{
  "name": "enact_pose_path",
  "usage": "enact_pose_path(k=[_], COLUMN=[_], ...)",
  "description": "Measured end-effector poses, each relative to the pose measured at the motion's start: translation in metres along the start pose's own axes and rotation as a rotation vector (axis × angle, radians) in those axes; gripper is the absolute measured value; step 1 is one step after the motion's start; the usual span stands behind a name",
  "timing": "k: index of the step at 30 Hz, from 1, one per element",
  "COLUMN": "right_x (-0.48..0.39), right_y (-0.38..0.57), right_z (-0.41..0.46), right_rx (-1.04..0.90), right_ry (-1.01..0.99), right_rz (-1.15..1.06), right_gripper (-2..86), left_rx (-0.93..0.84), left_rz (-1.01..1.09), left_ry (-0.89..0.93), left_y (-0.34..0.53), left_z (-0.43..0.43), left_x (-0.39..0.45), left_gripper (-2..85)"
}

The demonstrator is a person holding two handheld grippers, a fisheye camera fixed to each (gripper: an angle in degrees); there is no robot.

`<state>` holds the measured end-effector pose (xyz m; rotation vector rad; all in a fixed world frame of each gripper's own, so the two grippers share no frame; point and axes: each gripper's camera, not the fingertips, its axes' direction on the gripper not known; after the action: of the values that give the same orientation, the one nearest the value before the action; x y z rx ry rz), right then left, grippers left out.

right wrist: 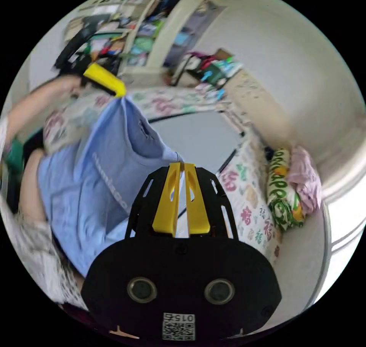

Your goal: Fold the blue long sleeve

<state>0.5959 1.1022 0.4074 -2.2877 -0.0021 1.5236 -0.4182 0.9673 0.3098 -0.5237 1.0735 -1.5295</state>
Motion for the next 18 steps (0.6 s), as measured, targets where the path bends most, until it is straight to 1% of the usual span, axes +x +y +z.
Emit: enact_pose_path(k=[1,2,3,4,5,6,7,9,10,12,13,15,17,18], right_x=[0.011,0.026,0.025,0.021,0.006,-0.012,-0.021,-0.054,-0.06,-0.083,-0.087,-0.1,-0.108,-0.116], right_y=[-0.014,-0.032,-0.036,-0.032,-0.013,0.016,0.032,0.1,0.116,0.175,0.189,0.236,0.257,0.262], right_z=[-0.003,-0.011,-0.02,-0.026,-0.038,-0.048,-0.05,-0.044,-0.039,-0.014,-0.008,0.008,0.011,0.011], right_rx=[0.035,0.073,0.095,0.11,0.143,0.163,0.167,0.116,0.084,-0.051,-0.083,-0.166,-0.185,-0.202], right_ry=[-0.031,-0.147,-0.267,-0.313,-0.383,-0.424,-0.433,-0.451,-0.459,-0.497,-0.502,-0.519,-0.54,-0.519], right_rz=[0.071,0.154,0.147,0.125,0.074,0.037,0.03,0.05,0.068,0.183,0.22,0.386,0.474,0.484], right_gripper=[2.0,2.4,2.7,2.9,3.3,4.0,4.6,6.9,7.7,10.8,11.5,12.3,12.5,12.7], left_rx=[0.056,0.149,0.209,0.224,0.237,0.25,0.254,0.225,0.205,0.136,0.128,0.082,0.039,0.022], left_rz=[-0.048,-0.115,-0.143,-0.138,-0.109,-0.081,-0.07,-0.073,-0.084,-0.151,-0.17,-0.212,-0.221,-0.22], left_ry=[-0.001,0.056,0.114,0.138,0.186,0.231,0.254,0.353,0.379,0.465,0.478,0.51,0.5,0.499], left_y=[-0.007,-0.01,0.001,0.011,0.042,0.084,0.107,0.2,0.221,0.296,0.313,0.362,0.383,0.392], left_z=[-0.008,-0.028,-0.049,-0.06,-0.08,-0.097,-0.103,-0.114,-0.114,-0.113,-0.114,-0.118,-0.122,-0.125], left_x=[-0.009,-0.02,-0.022,-0.018,-0.006,0.011,0.019,0.047,0.053,0.08,0.088,0.124,0.152,0.17], left_gripper=[1.8,2.5,3.3,3.7,4.2,4.4,4.5,4.8,4.9,5.7,5.9,6.1,6.3,6.7])
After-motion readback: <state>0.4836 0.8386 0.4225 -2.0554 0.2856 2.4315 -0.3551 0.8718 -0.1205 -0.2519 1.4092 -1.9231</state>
